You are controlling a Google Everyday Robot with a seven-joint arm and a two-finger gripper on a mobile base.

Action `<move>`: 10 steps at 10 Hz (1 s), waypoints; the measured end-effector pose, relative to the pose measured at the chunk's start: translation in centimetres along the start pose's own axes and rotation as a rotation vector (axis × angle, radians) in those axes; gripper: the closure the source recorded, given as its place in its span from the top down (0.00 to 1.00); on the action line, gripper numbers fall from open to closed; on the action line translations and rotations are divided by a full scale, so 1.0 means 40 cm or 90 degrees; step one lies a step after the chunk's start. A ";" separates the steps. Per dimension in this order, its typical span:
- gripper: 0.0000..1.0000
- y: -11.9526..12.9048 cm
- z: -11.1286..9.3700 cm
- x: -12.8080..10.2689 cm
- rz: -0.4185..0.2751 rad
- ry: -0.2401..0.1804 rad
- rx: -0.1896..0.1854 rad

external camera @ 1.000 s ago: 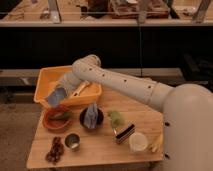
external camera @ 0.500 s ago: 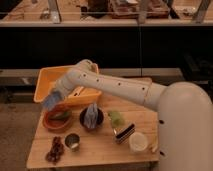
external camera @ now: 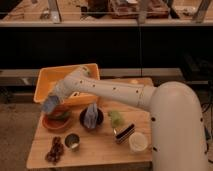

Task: Place sponge in red bowl

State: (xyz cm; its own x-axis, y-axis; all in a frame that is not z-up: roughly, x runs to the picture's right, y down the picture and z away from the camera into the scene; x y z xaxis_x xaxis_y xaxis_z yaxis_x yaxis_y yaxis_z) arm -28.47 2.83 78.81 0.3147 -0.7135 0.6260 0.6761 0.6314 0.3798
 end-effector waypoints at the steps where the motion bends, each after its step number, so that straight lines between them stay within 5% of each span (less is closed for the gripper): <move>1: 0.00 0.002 0.009 0.002 -0.002 -0.004 0.000; 5: 0.03 0.003 0.030 0.000 -0.013 -0.010 0.001; 10: 0.52 0.007 0.034 -0.005 -0.017 -0.005 0.002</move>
State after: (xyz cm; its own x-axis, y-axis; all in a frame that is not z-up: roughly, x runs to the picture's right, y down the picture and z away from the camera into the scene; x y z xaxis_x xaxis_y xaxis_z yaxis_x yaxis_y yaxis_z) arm -29.26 3.58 79.72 0.2916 -0.7272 0.6214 0.6814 0.6139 0.3985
